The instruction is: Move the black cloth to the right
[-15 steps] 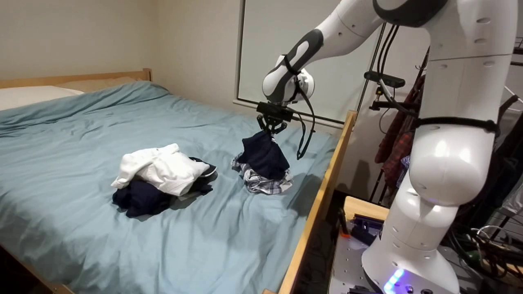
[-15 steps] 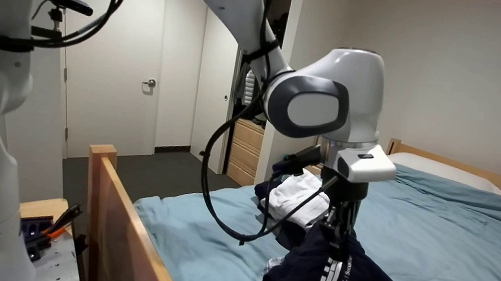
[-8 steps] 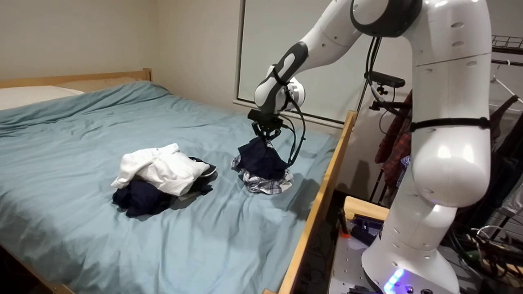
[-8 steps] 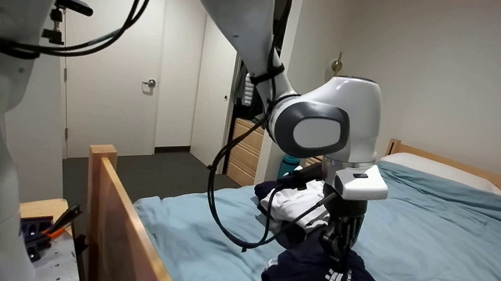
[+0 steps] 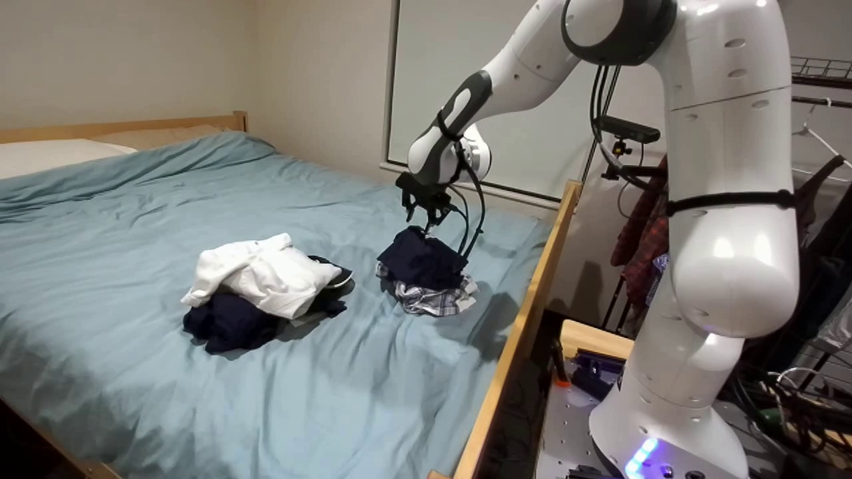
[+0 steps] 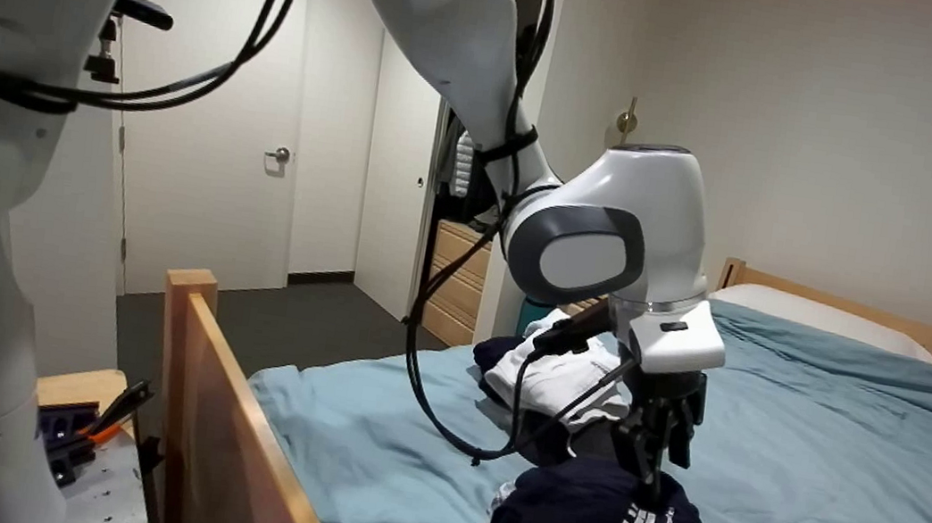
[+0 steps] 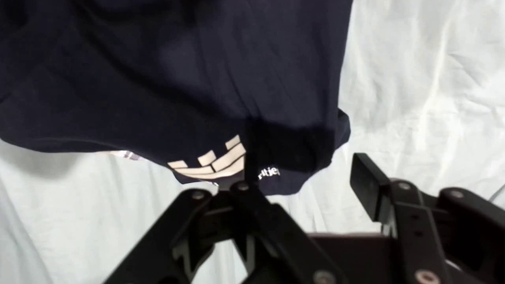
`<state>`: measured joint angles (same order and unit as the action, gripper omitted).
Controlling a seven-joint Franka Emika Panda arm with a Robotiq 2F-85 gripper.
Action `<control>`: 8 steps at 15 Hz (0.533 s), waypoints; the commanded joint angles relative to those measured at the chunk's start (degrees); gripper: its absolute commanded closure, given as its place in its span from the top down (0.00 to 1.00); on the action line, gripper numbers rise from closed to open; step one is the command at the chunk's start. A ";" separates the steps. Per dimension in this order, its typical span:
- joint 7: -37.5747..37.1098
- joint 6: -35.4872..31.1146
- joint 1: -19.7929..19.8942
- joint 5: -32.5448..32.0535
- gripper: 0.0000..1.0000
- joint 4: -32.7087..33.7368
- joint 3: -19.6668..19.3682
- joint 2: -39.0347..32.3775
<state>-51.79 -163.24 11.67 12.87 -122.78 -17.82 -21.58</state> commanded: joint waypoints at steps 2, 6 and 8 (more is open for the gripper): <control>-4.33 4.47 -5.50 -4.89 0.98 -4.52 -5.82 9.62; 3.59 18.20 -4.78 -4.70 1.00 -2.69 0.49 18.69; 4.07 23.13 -5.84 -5.22 1.00 -3.70 4.09 23.35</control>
<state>-49.57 -146.00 6.94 8.90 -123.43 -17.68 -5.54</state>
